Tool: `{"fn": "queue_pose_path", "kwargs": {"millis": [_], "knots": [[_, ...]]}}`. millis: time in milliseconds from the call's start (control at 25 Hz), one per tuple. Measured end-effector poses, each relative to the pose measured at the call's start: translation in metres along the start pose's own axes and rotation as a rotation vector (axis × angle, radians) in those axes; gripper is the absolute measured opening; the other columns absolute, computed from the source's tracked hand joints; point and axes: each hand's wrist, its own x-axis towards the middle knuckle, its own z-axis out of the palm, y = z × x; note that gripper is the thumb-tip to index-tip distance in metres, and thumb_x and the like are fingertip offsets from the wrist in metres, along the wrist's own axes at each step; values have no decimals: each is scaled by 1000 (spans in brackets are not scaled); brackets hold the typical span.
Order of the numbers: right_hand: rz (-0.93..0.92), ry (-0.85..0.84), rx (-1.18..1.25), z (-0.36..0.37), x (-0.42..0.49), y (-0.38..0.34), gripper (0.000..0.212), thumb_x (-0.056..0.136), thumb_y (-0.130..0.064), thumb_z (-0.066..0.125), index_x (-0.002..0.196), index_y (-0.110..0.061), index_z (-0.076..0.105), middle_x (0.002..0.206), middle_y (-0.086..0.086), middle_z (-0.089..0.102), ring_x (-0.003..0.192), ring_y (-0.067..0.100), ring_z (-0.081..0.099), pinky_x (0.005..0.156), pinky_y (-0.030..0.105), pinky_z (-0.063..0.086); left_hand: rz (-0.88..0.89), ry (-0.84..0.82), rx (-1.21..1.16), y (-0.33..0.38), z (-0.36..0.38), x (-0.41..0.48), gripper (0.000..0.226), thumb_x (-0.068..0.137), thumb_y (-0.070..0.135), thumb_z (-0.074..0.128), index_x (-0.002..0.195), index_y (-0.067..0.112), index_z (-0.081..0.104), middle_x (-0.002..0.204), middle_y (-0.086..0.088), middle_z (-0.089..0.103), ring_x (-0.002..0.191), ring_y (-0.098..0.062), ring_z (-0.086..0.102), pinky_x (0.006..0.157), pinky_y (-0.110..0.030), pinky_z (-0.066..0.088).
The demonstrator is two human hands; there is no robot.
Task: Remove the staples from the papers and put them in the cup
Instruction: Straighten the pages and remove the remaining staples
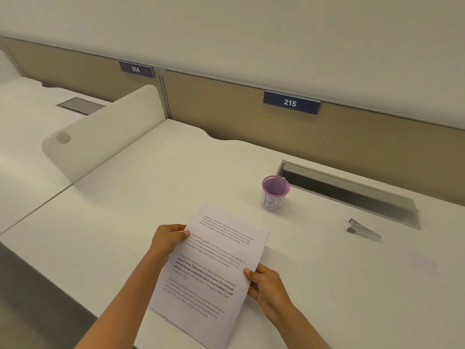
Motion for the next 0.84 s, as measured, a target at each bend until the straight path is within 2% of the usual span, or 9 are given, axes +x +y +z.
{"fn": "queue_pose_path", "kwargs": {"millis": [40,120,240,320,440,520,720,840], "knots": [[12,32,-35,3,3,3,20,93,1,56,107,-4,69,101,9,76,91,25,73,70,33,60,-12,4,18,-4,1,7,30,87,5,67,117,1,66,110,-23,70,98,-36,67,94,-47,52],[31,104,-124,8,9,6,18,92,0,58,105,-1,69,96,11,77,87,26,74,73,37,61,-22,4,50,-10,3,19,33,86,6,68,119,2,66,113,-22,69,104,-38,66,98,-50,49],[63,145,-262,15,17,6,16,93,-4,58,102,2,70,91,14,76,81,29,74,78,44,60,-9,46,116,-15,5,34,33,85,9,69,119,5,67,116,-19,68,108,-35,63,101,-46,48],[96,170,-334,17,20,5,18,93,-7,57,99,6,69,88,18,76,79,31,74,77,45,60,7,84,180,-19,6,41,32,83,13,72,115,8,69,116,-16,69,110,-33,62,101,-43,46],[106,240,-464,16,25,3,22,92,-12,61,87,9,66,79,19,75,70,30,74,68,42,62,26,124,276,-24,7,47,29,80,16,76,108,8,72,112,-13,71,107,-30,62,97,-40,47],[91,268,-564,17,28,1,22,91,-16,63,75,0,62,73,17,75,64,29,73,64,40,62,35,141,356,-26,7,49,26,80,18,76,105,10,72,109,-11,72,104,-29,63,92,-37,48],[64,250,-748,17,34,2,26,89,-21,62,74,0,65,68,12,75,57,24,73,64,37,62,58,144,462,-35,5,56,23,80,18,75,102,12,72,107,-9,72,101,-28,63,87,-36,46],[85,237,-807,17,35,1,28,87,-25,65,70,-3,64,65,10,74,53,22,72,58,32,62,79,144,491,-38,6,58,22,81,17,74,102,12,71,103,-7,73,91,-23,59,82,-34,45]]}}
